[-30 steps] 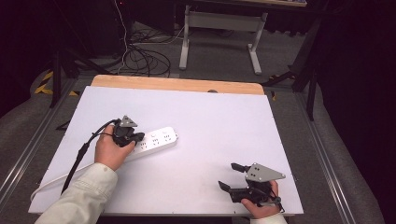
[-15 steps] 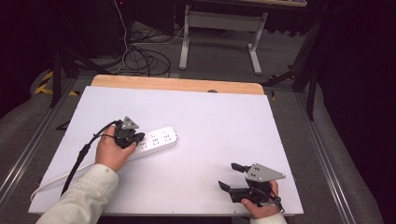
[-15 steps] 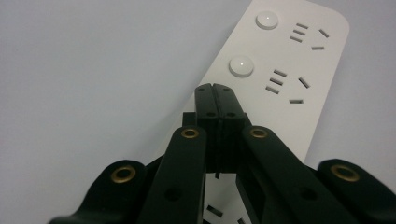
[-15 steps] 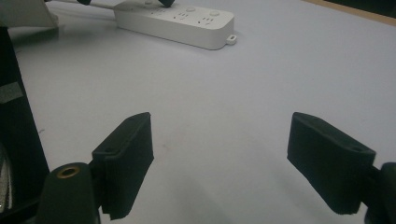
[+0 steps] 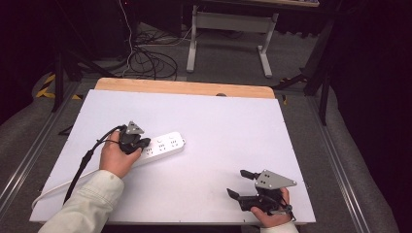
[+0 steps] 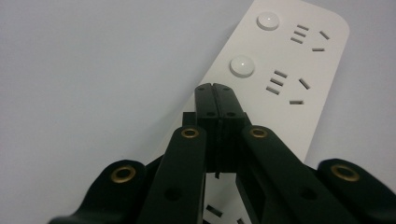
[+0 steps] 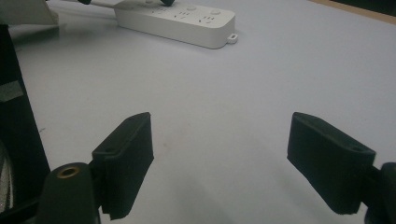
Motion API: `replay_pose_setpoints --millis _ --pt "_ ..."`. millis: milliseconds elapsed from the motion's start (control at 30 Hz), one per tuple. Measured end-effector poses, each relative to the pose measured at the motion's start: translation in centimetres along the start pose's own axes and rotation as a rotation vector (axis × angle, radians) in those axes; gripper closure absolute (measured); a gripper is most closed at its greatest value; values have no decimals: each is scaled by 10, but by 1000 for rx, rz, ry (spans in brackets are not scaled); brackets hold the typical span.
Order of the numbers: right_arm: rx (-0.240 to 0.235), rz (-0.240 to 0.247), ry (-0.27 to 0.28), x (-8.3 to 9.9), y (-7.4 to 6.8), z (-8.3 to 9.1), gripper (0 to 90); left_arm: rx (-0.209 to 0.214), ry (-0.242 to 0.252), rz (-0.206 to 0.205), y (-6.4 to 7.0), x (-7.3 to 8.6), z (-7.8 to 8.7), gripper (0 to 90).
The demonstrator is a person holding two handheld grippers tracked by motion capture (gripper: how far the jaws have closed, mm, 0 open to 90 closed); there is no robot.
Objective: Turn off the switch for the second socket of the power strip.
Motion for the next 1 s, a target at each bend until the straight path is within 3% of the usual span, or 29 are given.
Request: replay_pose_setpoints --millis 267,300,333,433,500,633,833,867,1000 --pt "0 1 -1 0 1 0 229 -5 -1 4 1 -1 -1 900" --pt "-1 0 1 0 1 0 228 16 23 -3 0 -2 0 900" --pt "-1 -2 1 0 1 0 229 8 34 -23 -2 -3 -1 900" --pt "0 -4 1 0 1 0 229 6 34 -18 -3 -4 -1 900" --pt "1 -3 0 1 1 0 228 29 26 2 -2 -5 -1 900" --pt "1 -5 2 1 2 0 229 30 68 -6 1 -11 8 900" --pt "2 -5 3 1 1 1 229 39 90 -17 6 -16 17 900" --pt "2 -4 3 1 1 1 229 64 90 -1 8 -16 20 900" --pt "3 -4 3 1 2 1 229 74 94 1 7 -16 24 900"
Point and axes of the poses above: each handheld gripper's, and its own axes: z roughly backward along the jaws, x roughly out of its underside, y roughly to its right, the point moved 1 cm from there along -z, roughly forward along the jaws, and after that the axes turned 11 degrees about z, right-handed, at the moved point
